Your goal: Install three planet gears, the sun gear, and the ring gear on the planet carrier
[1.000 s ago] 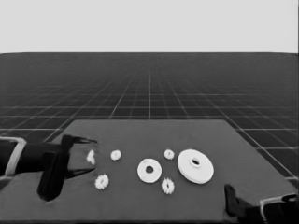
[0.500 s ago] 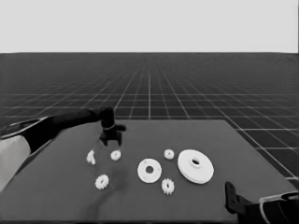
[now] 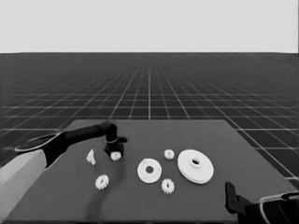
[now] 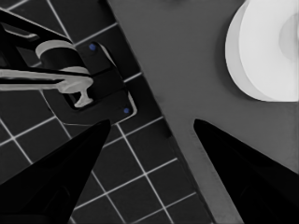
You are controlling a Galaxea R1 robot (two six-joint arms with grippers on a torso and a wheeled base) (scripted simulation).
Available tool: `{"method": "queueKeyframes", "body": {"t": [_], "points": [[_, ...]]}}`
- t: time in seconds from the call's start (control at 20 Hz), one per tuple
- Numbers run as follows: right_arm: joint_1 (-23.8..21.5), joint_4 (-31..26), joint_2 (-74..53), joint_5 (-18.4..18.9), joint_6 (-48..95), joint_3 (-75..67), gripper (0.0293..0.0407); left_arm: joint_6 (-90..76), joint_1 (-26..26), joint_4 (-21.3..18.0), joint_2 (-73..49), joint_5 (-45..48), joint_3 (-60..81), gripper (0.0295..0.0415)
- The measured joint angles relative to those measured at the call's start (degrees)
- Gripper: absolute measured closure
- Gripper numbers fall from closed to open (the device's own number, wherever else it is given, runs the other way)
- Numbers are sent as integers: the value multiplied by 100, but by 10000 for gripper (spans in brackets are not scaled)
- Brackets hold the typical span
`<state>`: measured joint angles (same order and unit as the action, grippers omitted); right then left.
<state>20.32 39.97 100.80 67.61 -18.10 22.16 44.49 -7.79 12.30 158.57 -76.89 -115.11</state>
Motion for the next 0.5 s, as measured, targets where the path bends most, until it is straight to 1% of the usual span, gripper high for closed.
{"method": "queueKeyframes", "body": {"t": [0.1, 0.15, 0.5], "points": [[0, 0, 0, 0, 0, 0, 315, -4, 1, 8, -7, 6, -14, 396], [0, 0, 0, 0, 0, 0, 315, -5, 1, 8, -6, 7, -15, 398], [0, 0, 0, 0, 0, 0, 315, -6, 1, 9, -4, 7, -17, 398]]}}
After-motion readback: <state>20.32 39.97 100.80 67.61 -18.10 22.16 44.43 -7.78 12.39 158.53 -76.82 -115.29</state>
